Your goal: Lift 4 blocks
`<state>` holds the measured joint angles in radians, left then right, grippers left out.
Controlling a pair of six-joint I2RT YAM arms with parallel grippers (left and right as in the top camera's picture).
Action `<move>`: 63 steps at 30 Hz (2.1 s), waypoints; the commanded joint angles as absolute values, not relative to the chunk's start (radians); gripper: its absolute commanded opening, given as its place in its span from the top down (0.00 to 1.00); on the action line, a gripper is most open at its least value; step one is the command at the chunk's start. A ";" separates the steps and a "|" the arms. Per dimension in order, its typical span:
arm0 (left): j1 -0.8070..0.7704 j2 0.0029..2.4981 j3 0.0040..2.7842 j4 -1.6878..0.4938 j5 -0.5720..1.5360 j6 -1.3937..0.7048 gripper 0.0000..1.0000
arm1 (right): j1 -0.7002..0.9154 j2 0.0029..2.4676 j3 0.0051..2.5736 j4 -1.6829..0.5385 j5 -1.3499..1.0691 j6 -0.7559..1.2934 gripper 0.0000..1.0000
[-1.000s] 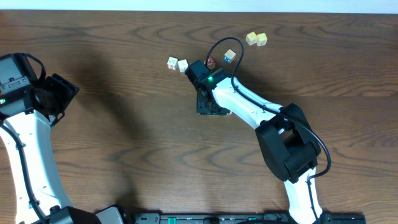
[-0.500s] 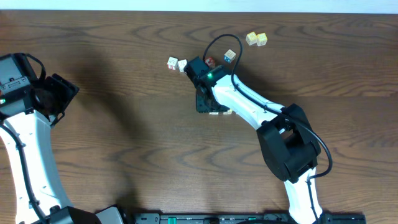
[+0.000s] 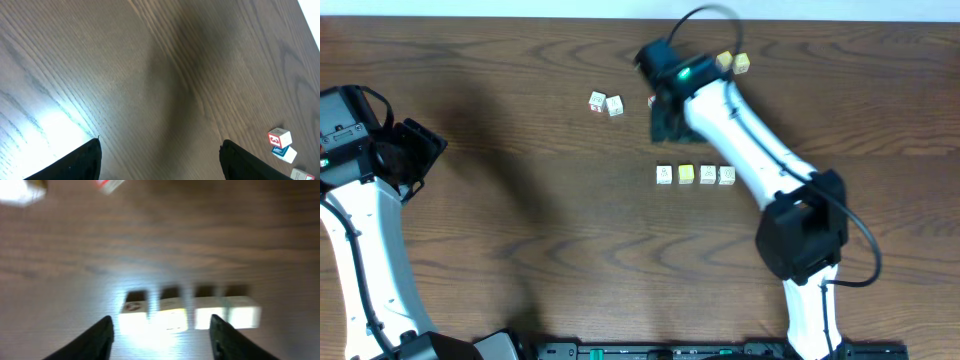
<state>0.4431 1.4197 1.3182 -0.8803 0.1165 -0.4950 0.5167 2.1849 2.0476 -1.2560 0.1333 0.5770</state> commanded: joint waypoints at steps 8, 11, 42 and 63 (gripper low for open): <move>0.447 1.428 1.324 -0.882 0.111 -0.495 0.24 | 0.302 2.182 2.156 -1.450 0.160 0.398 0.01; 0.447 1.428 1.324 -0.882 0.111 -0.495 0.24 | 0.245 2.182 2.156 -1.473 0.160 0.399 0.01; 0.447 1.428 1.324 -0.882 0.111 -0.495 0.24 | 0.082 2.182 2.156 -1.493 0.096 0.403 0.01; 0.447 1.428 1.324 -0.882 0.112 -0.495 0.24 | 0.082 2.182 2.156 -1.493 0.096 0.403 0.01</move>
